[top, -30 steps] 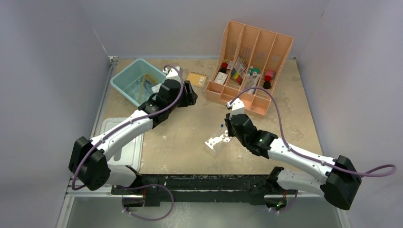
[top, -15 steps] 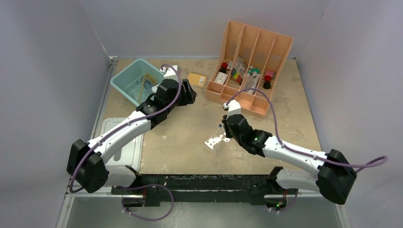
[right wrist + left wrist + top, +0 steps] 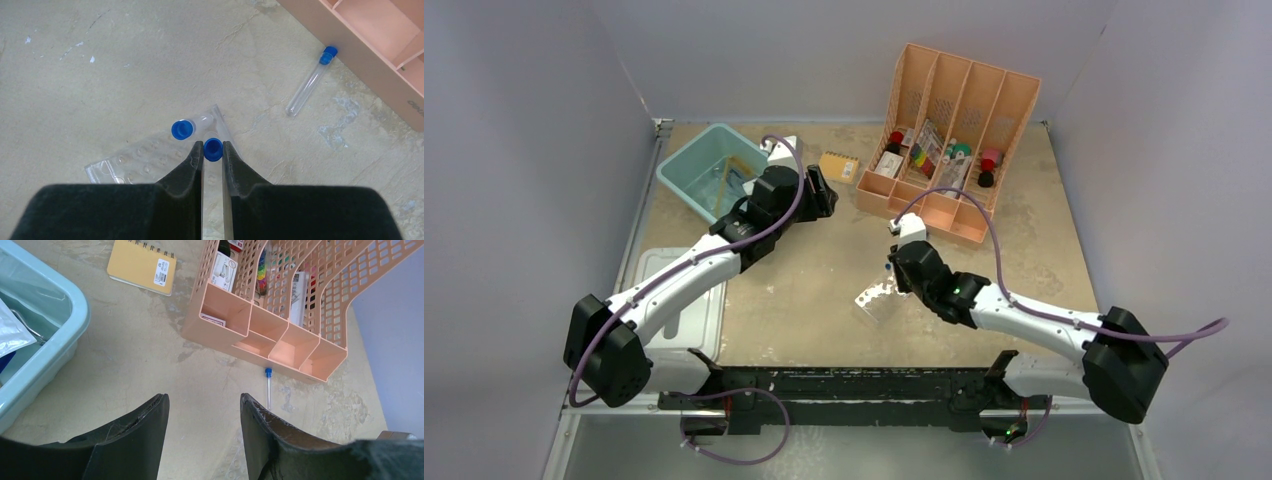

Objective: Organize the chemistry lab equipment

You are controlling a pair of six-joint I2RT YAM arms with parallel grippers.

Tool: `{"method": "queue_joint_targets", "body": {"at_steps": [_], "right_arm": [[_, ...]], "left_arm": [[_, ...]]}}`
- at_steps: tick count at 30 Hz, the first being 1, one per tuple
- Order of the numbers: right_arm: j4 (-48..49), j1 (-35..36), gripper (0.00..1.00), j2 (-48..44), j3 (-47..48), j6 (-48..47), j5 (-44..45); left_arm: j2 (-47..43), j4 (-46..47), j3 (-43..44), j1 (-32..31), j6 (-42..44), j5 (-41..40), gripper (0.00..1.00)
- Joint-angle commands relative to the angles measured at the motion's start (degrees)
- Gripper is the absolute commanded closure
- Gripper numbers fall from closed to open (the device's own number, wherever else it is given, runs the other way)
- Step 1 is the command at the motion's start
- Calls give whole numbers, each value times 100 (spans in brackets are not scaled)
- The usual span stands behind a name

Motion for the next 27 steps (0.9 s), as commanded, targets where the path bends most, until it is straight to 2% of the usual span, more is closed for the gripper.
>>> {"method": "queue_joint_targets", "body": {"at_steps": [1, 3, 6, 9, 18, 22, 27], "right_arm": [[140, 23, 85, 9, 12, -89, -74], [95, 23, 78, 15, 36, -27, -83], [24, 23, 61, -171, 19, 146, -125], [-49, 22, 49, -403, 60, 114, -318], [-886, -83, 45, -591, 731, 274, -417], [-1335, -381, 39, -158, 1278, 296, -686], [-1479, -432, 34, 443, 1668, 98, -918]], "left_arm": [[-94, 235, 62, 46, 8, -30, 47], [-95, 232, 57, 43, 6, -27, 47], [-93, 233, 57, 44, 14, -21, 47], [-104, 225, 56, 46, 30, -20, 47], [-78, 237, -3, 48, -34, 188, 47], [-131, 225, -115, 43, -78, 262, 47], [-248, 164, -176, 50, -111, 130, 47]]}}
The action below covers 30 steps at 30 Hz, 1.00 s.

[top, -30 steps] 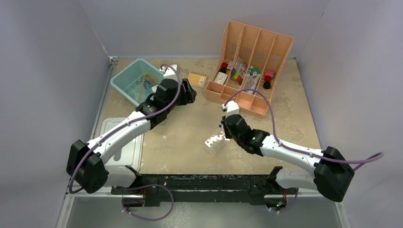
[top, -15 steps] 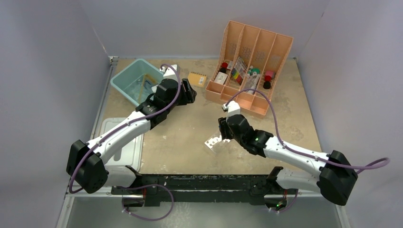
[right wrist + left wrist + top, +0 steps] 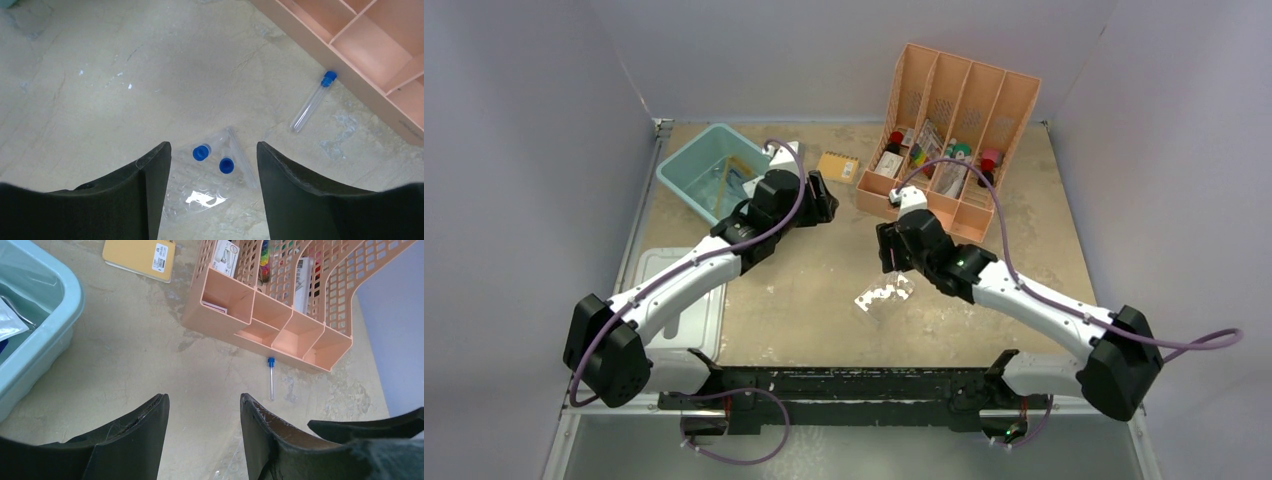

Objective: Organize the chemistry lab equipment

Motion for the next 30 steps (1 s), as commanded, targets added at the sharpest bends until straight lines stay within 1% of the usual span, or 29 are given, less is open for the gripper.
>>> {"method": "queue_joint_targets", "body": {"at_steps": [1, 6, 10, 13, 19, 30], "right_arm": [[-333, -16, 33, 421, 401, -133, -297], [-490, -14, 28, 746, 545, -395, -485], [-581, -15, 28, 943, 603, -440, -365], [-636, -16, 30, 1092, 662, -448, -183], [-858, -17, 38, 1384, 870, -519, 101], [-942, -164, 48, 1419, 930, -410, 317]], "left_arm": [[-254, 176, -35, 38, -100, -35, 47], [-303, 103, -52, 37, -59, -102, 47], [-304, 86, -43, 38, -25, -129, 46], [-295, 89, -31, 37, -1, -132, 46], [-230, 126, 6, 41, 12, -120, 46], [-155, 127, 46, 38, 95, -105, 46]]}}
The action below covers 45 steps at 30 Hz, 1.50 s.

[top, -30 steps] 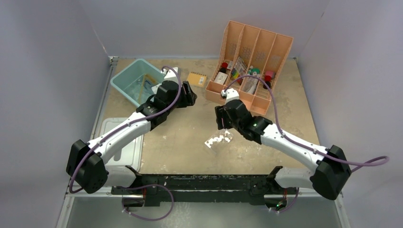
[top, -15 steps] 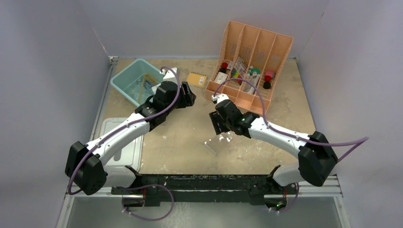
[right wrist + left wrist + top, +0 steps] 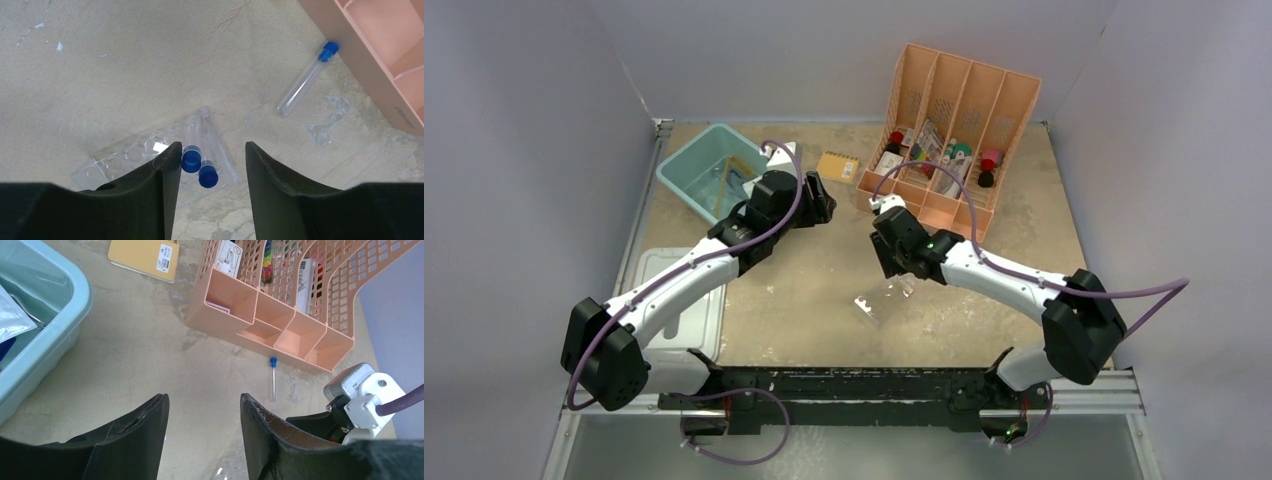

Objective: Organize the chemistry lab equipment

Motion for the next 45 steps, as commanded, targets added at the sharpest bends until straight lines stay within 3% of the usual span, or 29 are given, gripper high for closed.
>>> {"method": "queue_joint_targets", "body": {"at_steps": [1, 5, 12, 19, 35, 37, 45], "right_arm": [[-91, -119, 49, -54, 243, 32, 224], [-69, -189, 51, -103, 243, 42, 168], [82, -279, 43, -305, 334, -4, -466], [-113, -530, 48, -334, 426, 159, -1090], [-1328, -614, 48, 447, 1095, 159, -1314], [-1332, -615, 55, 473, 1084, 857, -1304], [-1320, -614, 65, 512, 1222, 910, -1485]], "left_arm": [[-47, 188, 103, 29, 87, -68, 46], [-30, 188, 119, 27, 105, -72, 46], [-24, 170, 121, 43, 145, -67, 46], [-47, 155, 79, 53, 133, -62, 46], [-52, 188, -5, 67, 99, -18, 46], [-52, 200, -18, 68, 100, -22, 46], [-77, 194, -24, 63, 108, -22, 46]]}}
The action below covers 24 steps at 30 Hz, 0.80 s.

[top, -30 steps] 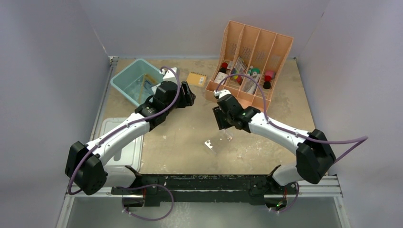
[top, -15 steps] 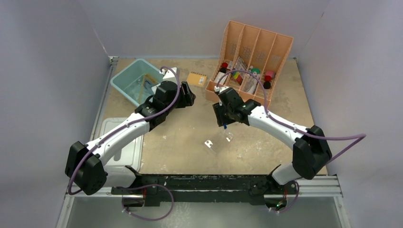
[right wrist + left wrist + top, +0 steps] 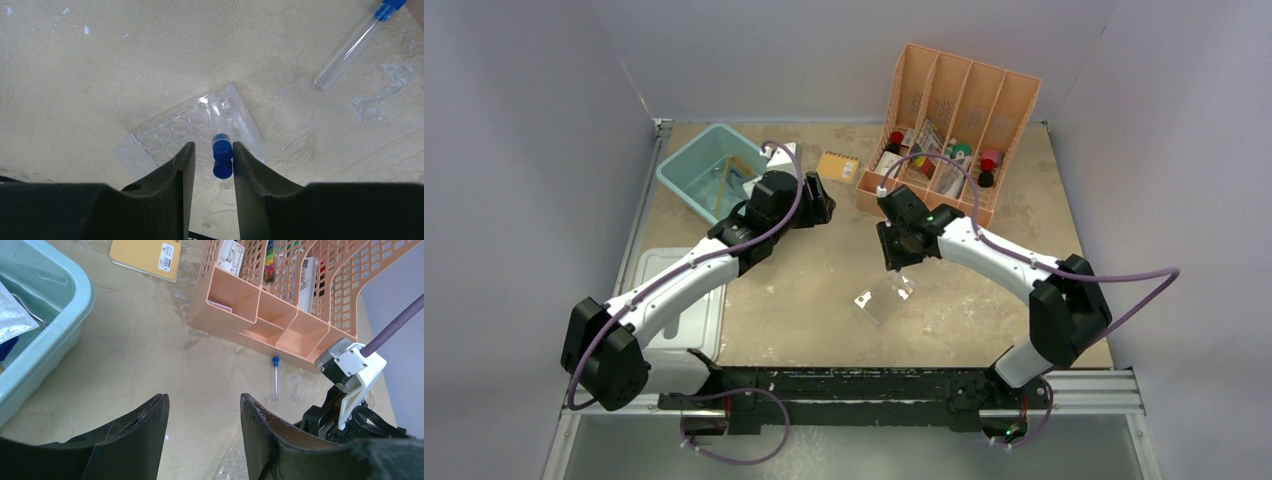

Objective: Organize the chemistry lab equipment

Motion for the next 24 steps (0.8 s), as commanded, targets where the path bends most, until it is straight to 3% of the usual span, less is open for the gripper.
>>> {"method": "queue_joint_targets", "body": {"at_steps": [1, 18, 24], "right_arm": [[-64, -11, 65, -55, 322, 177, -93], [45, -11, 74, 146, 392, -129, -65], [115, -16, 54, -179, 498, -129, 197]], "left_arm": [[-80, 192, -7, 55, 70, -27, 46], [-72, 179, 2, 51, 74, -27, 46], [-71, 169, 37, 59, 85, -37, 46]]}}
